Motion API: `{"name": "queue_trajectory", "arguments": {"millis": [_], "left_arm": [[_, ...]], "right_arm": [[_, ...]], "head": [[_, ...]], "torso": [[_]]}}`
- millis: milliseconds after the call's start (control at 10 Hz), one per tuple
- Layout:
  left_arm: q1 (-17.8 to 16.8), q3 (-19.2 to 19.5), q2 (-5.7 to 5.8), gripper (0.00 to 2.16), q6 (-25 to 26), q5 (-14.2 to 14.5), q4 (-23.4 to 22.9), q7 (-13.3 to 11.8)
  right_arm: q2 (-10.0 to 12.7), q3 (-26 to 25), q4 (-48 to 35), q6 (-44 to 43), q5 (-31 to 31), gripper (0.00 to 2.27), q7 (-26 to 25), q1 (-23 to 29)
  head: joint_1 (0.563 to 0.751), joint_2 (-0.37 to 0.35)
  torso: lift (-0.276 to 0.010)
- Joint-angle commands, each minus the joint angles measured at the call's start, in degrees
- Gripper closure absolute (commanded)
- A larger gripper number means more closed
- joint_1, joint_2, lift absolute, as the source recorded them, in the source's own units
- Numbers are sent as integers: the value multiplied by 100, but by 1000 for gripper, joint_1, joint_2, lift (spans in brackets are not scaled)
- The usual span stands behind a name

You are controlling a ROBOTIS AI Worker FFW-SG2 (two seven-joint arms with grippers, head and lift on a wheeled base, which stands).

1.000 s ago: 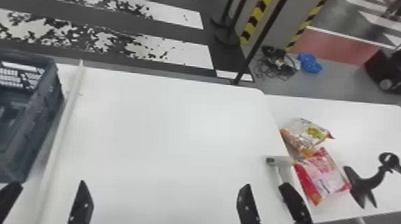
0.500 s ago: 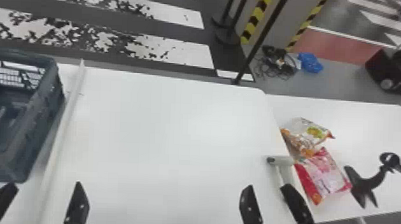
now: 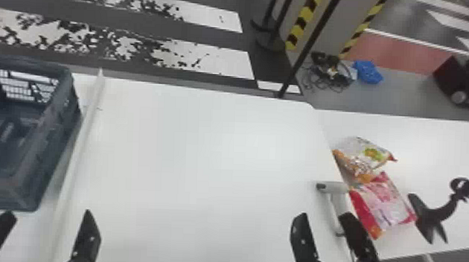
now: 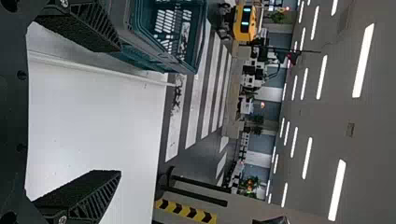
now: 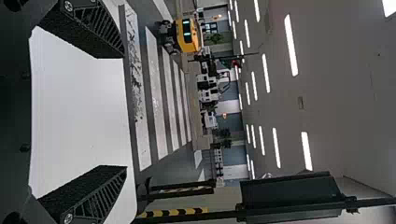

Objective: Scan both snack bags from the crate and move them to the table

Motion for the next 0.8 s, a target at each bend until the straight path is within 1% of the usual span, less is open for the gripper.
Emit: {"name": "queue_trajectory", "arguments": {"millis": [0,700], "left_arm": [[2,0,0,56,-1,0,-4,0],[2,-9,-44,56,-71,0,75,0]], "right_arm": [[-6,-30,1,-58,-44,80,3,7],[-15,-12,142,-199,-62,80,65,7]], "head": [[695,-310],[695,-322]], "torso": [[-87],[-87]]}}
